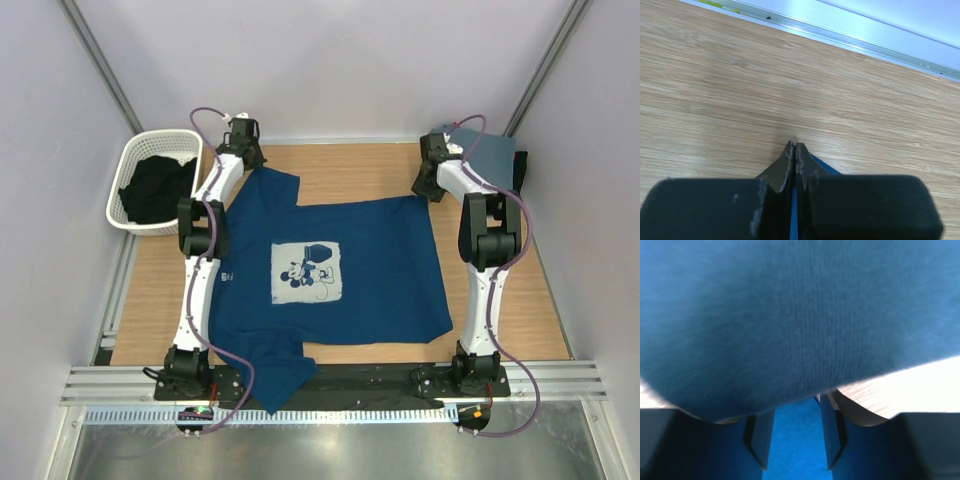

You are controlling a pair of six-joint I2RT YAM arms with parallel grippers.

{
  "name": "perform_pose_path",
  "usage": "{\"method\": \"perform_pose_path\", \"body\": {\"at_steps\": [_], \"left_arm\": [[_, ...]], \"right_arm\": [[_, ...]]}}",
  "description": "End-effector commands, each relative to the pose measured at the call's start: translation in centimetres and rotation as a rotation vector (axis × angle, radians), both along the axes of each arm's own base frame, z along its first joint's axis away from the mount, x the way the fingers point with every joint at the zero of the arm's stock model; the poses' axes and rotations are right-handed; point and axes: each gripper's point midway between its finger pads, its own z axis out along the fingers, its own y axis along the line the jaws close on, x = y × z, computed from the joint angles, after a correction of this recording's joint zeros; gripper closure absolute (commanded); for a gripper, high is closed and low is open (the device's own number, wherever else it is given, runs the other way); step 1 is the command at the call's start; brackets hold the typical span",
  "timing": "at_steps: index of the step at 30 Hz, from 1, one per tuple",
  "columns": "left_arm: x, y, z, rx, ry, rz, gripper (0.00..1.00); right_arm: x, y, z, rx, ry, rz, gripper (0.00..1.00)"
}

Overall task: Fold and stack the t-shirts
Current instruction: Fold the tshirt

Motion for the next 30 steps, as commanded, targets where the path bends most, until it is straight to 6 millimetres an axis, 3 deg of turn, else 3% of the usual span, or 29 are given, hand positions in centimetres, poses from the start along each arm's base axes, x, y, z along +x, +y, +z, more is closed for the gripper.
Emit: {"method": "perform_pose_path", "body": {"at_steps": [1,7,12,18,24,30], "left_arm": [[1.2,-0.4,4.8,-0.014,-0.106,-0.027,1.0],[1.2,-0.7,5.2,-0.031,-0.113,-0.046,1.0],[1.5,-1.1,6.8,-0.04,-0.14,-0.069,1.0],[1.7,-1.5,7.9,-0.057,-0.163,-0.093,1.0],[1.6,-2.7,12.1,-0.123,-0.225,-0.164,1.0],[0.8,-1.7,14.7,-0.133,-0.245,-0.184,1.0]], "right_arm": [[0.9,-0.6,0.7,-0.028,-0.017,-0.006,0.56],[1.4,-0.8,0.8,-0.04,-0.029,-0.018,0.68],[1.9,-1.0,1.3,-0.054,-0.039,-0.012,0.78],[2.4,-0.9,1.5,-0.057,-0.045,0.005,0.99],[3.0,-1.1,3.7,-0.076,-0.081,0.028,0.99],[3.1,-1.1,4.5,-0.072,-0.085,0.084,0.99]]}}
